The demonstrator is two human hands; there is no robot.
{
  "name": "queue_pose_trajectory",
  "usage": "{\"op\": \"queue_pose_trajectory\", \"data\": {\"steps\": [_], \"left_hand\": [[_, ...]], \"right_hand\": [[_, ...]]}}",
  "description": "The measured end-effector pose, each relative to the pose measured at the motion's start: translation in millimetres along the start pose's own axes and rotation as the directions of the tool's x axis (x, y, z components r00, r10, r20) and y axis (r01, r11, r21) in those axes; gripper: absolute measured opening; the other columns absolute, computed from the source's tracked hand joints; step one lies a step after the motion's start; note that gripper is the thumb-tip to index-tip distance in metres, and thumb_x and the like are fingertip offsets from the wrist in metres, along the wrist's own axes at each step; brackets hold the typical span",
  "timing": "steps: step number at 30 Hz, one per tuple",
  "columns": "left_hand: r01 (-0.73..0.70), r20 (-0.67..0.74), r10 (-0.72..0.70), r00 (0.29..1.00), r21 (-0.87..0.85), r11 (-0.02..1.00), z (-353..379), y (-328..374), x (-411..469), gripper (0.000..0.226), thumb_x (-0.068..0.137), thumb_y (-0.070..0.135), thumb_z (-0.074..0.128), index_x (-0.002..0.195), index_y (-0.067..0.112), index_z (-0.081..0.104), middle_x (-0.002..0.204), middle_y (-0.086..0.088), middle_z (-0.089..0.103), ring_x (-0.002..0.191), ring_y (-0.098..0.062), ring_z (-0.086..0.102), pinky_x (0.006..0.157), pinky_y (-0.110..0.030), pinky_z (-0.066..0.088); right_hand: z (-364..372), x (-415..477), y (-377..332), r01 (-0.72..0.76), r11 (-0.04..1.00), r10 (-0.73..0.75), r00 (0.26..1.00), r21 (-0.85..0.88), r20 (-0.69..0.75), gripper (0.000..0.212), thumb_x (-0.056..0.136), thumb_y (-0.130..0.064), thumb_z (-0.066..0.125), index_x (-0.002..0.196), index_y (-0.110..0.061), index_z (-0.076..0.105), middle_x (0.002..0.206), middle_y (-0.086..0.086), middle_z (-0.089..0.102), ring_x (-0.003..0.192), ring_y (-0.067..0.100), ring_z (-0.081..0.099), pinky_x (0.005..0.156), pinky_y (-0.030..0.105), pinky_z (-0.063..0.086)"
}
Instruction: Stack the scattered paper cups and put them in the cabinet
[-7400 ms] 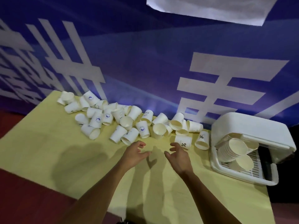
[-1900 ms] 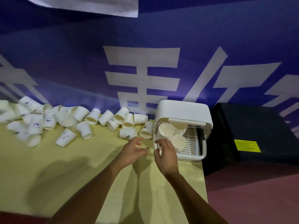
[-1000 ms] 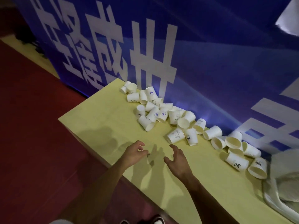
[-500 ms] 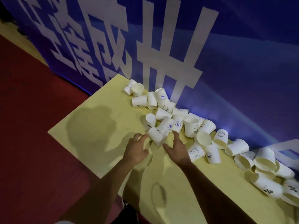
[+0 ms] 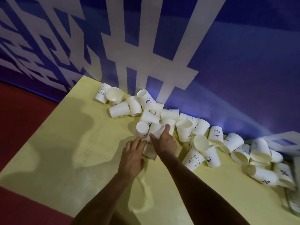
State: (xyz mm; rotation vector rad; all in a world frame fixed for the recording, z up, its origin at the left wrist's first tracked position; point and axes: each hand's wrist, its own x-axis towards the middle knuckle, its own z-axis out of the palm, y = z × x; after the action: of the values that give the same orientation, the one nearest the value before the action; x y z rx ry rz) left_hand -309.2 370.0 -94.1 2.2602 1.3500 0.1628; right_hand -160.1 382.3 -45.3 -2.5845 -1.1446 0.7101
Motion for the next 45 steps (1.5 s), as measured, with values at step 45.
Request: {"op": "queue_pose_trajectory", "data": {"steps": [45], "left_hand": [[0.326,0.238,-0.223,0.945,-0.647,0.689,52,330,-109,0.077,0.062,0.033,0.066,0.135,0.032,0.043,0.117,0.005,0.063,0.103,-0.015,0.061,0.084,-0.033,0.051]], "right_hand": [[-232,-128,365,0.023,0.742,0.072,0.991,0.67,-0.113,0.058,0.078,-0.026,0.084,0.116,-0.017,0.041,0.1,-0.003,0.061,0.082,0.008,0.06,0.061,0.025,0.045]]}}
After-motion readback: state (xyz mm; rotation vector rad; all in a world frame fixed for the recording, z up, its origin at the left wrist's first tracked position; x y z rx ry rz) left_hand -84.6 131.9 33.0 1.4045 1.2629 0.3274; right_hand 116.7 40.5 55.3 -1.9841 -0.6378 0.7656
